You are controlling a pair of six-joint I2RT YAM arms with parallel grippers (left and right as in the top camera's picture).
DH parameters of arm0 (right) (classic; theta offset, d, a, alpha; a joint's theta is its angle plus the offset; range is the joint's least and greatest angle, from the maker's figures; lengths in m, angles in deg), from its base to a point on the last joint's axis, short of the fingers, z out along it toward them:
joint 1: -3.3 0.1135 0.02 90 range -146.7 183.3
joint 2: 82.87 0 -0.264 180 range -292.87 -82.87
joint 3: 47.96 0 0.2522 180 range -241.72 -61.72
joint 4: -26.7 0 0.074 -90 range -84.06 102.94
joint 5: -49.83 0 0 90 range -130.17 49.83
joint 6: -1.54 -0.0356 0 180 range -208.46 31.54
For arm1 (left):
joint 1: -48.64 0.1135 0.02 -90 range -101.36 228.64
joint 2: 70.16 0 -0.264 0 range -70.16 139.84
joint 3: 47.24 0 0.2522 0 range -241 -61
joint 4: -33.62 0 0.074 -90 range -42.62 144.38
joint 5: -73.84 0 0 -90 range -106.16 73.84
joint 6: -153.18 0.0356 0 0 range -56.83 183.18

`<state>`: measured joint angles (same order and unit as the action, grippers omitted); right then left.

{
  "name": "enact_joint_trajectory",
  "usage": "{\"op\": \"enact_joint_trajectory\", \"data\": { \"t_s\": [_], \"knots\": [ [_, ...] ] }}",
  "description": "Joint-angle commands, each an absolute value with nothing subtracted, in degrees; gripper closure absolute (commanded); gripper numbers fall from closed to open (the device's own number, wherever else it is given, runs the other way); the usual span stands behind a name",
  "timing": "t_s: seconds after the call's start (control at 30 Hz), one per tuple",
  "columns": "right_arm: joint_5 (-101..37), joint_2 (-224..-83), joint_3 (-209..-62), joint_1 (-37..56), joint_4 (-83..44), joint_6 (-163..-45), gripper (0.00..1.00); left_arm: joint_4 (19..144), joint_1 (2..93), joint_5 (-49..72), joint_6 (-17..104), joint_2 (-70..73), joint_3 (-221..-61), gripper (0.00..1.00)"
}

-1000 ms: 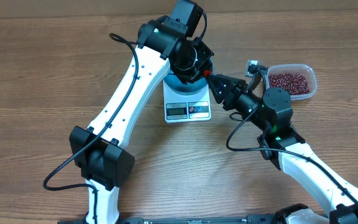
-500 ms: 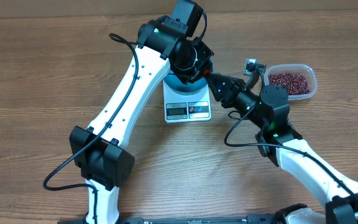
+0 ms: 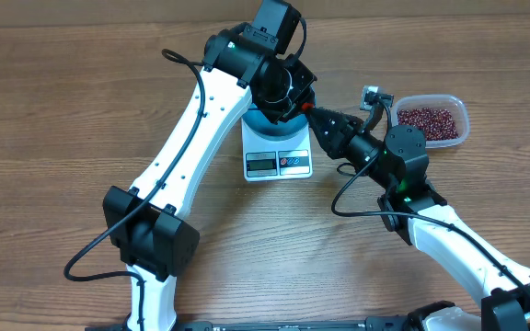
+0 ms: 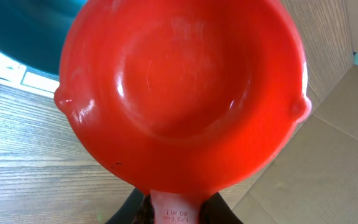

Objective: Scoop item into bowl and weigh 150g on scale
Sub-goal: 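Grasp the blue handle with the right gripper, then open the left gripper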

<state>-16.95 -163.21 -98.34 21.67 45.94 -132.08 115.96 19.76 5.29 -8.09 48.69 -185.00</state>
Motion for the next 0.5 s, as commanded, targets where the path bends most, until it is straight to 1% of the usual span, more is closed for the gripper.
{"op": "enact_joint_trajectory", "data": {
  "t_s": [0.0,0.23,0.37,0.4,0.43,0.47],
  "knots": [
    [-17.0,-163.5,-100.1,21.6,46.3,-132.2,0.81,115.9,19.3,5.7,-8.9,49.6,-184.8,0.96],
    [-16.9,-163.5,-100.1,21.6,46.1,-132.2,0.96,115.9,19.3,5.7,-8.9,49.6,-184.8,0.96],
    [-15.6,-163.5,-100.1,21.6,45.9,-132.2,0.96,116.0,19.3,5.5,-8.3,49.6,-184.8,0.96],
    [-15.3,-163.5,-100.1,21.6,45.8,-132.2,0.96,115.9,19.3,5.5,-7.5,49.6,-184.8,0.93],
    [-15.0,-163.5,-100.1,21.6,45.8,-132.1,0.96,115.9,19.3,5.5,-7.0,49.6,-184.8,0.79],
    [-15.0,-163.5,-100.1,21.6,45.6,-132.1,0.96,115.8,19.3,5.5,-5.9,49.6,-184.8,0.58]
  ]
}}
